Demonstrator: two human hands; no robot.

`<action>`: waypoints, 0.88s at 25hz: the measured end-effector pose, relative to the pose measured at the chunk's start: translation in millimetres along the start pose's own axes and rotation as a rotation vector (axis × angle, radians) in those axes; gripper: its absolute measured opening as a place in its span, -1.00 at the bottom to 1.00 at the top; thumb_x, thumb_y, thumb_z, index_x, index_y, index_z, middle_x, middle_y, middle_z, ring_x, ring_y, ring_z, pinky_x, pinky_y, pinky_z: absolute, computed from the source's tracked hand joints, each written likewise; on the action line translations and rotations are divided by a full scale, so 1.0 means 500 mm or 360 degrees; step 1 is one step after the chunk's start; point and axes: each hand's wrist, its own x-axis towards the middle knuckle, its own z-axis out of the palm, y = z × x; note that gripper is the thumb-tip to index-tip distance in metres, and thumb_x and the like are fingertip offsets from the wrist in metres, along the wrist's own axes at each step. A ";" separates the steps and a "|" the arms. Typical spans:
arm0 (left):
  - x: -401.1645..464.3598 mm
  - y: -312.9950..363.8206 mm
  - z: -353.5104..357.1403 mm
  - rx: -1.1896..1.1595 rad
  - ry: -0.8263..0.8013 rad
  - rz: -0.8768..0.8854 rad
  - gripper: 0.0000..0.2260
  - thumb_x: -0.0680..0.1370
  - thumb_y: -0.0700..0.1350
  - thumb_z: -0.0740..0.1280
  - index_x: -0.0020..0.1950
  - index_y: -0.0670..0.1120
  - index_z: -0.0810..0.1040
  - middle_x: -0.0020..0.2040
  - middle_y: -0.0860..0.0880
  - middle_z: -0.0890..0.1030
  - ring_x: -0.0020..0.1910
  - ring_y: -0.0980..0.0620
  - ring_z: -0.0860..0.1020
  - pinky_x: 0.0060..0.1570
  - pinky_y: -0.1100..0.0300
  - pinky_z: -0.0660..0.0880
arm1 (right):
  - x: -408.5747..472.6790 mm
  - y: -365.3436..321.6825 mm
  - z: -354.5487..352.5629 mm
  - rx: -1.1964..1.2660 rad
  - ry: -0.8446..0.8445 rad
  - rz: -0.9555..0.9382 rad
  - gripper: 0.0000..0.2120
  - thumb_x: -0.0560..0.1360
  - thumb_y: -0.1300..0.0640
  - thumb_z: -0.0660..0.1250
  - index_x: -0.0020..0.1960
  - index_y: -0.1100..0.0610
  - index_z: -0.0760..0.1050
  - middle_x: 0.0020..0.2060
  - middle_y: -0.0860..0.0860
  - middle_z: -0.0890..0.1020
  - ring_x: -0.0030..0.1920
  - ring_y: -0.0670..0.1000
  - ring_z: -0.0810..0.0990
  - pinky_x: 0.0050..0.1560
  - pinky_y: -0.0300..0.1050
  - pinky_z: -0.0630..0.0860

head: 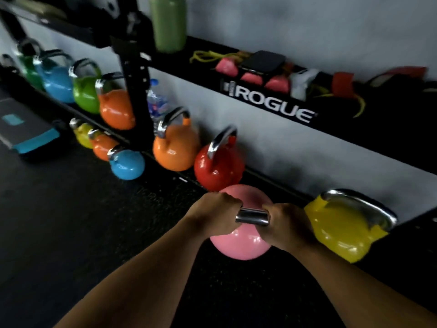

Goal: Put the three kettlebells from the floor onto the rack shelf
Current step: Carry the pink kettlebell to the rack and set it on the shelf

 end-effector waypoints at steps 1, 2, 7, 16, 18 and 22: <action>0.046 0.003 0.002 -0.0005 0.0017 0.0077 -0.84 0.46 0.00 0.29 -0.14 -0.07 0.55 -0.17 -0.10 0.66 -0.22 -0.22 0.63 -0.32 0.11 0.38 | 0.014 0.024 -0.007 -0.0023 0.0019 0.0094 -0.83 0.25 0.01 0.39 -0.23 0.09 0.59 -0.34 0.12 0.69 -0.26 0.24 0.66 -0.33 -0.04 0.53; 0.090 0.007 0.002 -0.0025 0.0026 0.0134 -0.84 0.46 0.00 0.30 -0.12 -0.07 0.56 -0.16 -0.11 0.67 -0.21 -0.22 0.63 -0.32 0.11 0.40 | 0.030 0.047 -0.013 -0.0041 0.0042 0.0173 -0.82 0.26 0.00 0.38 -0.21 0.08 0.61 -0.32 0.11 0.70 -0.24 0.23 0.67 -0.32 -0.05 0.54; 0.259 -0.001 0.011 -0.0051 0.0091 0.0316 -0.82 0.43 0.03 0.36 -0.09 -0.05 0.60 -0.18 -0.14 0.67 -0.22 -0.27 0.64 -0.31 0.04 0.51 | 0.107 0.134 -0.021 -0.0071 0.0112 0.0396 -0.76 0.28 -0.01 0.34 -0.13 0.06 0.65 -0.31 0.09 0.71 -0.25 0.21 0.68 -0.30 -0.08 0.57; 0.427 -0.045 0.107 -0.0197 -0.0153 0.0358 -0.86 0.45 -0.05 0.37 -0.02 -0.04 0.57 -0.16 -0.13 0.66 -0.19 -0.19 0.66 -0.25 0.03 0.59 | 0.197 0.205 0.062 0.0233 0.0036 0.0730 -0.70 0.31 0.06 0.32 0.02 0.07 0.60 -0.11 0.13 0.71 -0.08 0.21 0.67 -0.15 -0.01 0.62; 0.456 -0.056 0.117 -0.0304 -0.0162 0.0290 -0.83 0.44 -0.06 0.39 0.02 -0.03 0.59 -0.13 -0.14 0.68 -0.13 -0.19 0.66 -0.18 -0.02 0.61 | 0.222 0.218 0.073 0.0264 0.0088 0.0745 -0.69 0.33 0.08 0.35 0.05 0.09 0.60 -0.08 0.16 0.71 -0.04 0.21 0.67 -0.12 -0.01 0.59; 0.529 -0.056 0.123 -0.0380 -0.0148 0.0177 -0.74 0.43 -0.16 0.39 0.12 -0.06 0.60 -0.01 -0.18 0.67 0.01 -0.24 0.62 -0.04 -0.07 0.57 | 0.281 0.262 0.080 0.0334 0.0074 0.0794 -0.72 0.38 0.15 0.34 0.09 0.13 0.55 0.05 0.23 0.65 0.10 0.26 0.60 0.06 0.06 0.56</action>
